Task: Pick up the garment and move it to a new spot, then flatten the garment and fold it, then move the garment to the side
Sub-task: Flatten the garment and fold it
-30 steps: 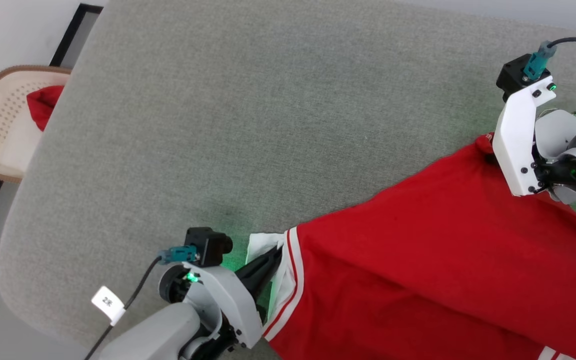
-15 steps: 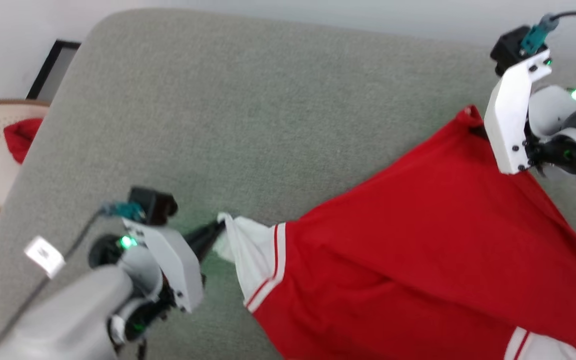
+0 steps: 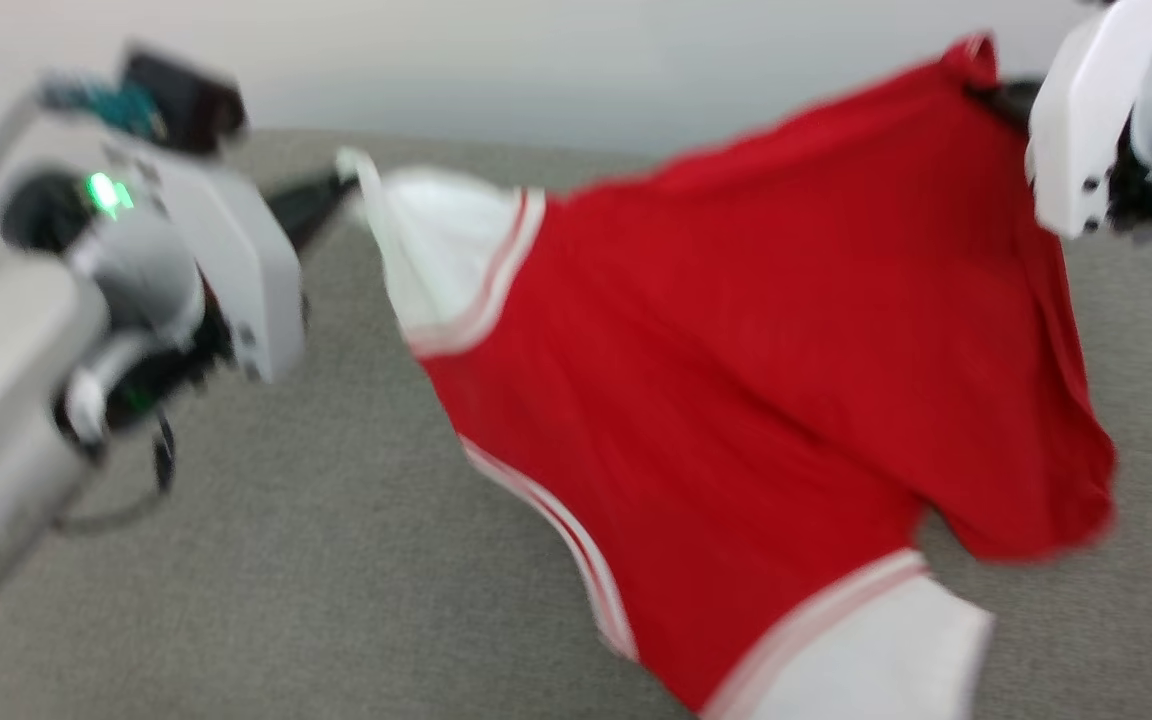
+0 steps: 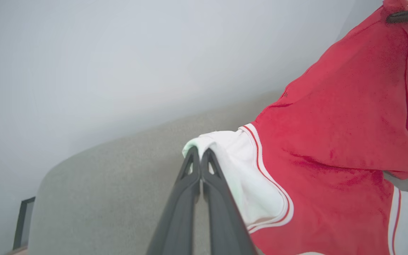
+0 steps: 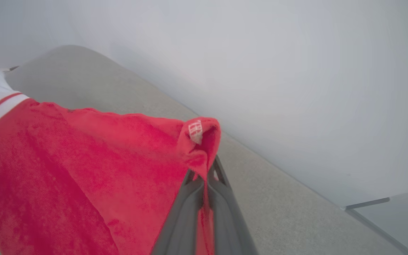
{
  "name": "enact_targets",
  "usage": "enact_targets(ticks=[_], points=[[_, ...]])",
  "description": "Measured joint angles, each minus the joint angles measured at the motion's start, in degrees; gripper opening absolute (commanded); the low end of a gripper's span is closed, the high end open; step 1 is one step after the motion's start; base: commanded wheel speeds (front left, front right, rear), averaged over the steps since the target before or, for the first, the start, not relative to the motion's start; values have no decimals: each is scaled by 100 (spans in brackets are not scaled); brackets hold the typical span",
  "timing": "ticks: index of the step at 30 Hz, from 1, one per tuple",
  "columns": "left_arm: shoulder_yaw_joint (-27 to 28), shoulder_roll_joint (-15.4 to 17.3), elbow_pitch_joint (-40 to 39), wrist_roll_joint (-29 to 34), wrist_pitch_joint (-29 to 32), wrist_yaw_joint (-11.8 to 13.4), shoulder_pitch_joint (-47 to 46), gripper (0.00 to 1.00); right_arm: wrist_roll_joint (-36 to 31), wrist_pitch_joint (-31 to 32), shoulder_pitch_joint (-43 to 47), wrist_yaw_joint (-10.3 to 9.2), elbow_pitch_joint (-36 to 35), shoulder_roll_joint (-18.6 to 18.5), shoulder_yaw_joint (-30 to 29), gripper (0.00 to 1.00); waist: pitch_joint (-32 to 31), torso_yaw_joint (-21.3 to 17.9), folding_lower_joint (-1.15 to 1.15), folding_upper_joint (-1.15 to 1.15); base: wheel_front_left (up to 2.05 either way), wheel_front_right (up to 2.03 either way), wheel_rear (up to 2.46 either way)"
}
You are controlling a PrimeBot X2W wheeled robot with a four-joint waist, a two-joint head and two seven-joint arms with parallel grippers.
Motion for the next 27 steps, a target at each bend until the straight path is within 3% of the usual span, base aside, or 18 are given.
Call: enact_targets(ticks=[9, 21, 27], points=[[113, -412, 1140, 415, 420, -455, -1603, 0, -524, -990, -587, 0, 522, 274, -197, 0, -292, -391, 0, 0, 0, 0, 0], [132, -1033, 2744, 964, -109, -837, -3122, 0, -1206, -2153, -1339, 0, 1650, 912, -636, 0, -395, -843, 0, 0, 0, 0, 0], [80, -1157, 3156, 1034, -369, -915, -3617, 0, -1255, -2262, -1572, 0, 1893, 1055, -742, 0, -231, -940, 0, 0, 0, 0, 0]])
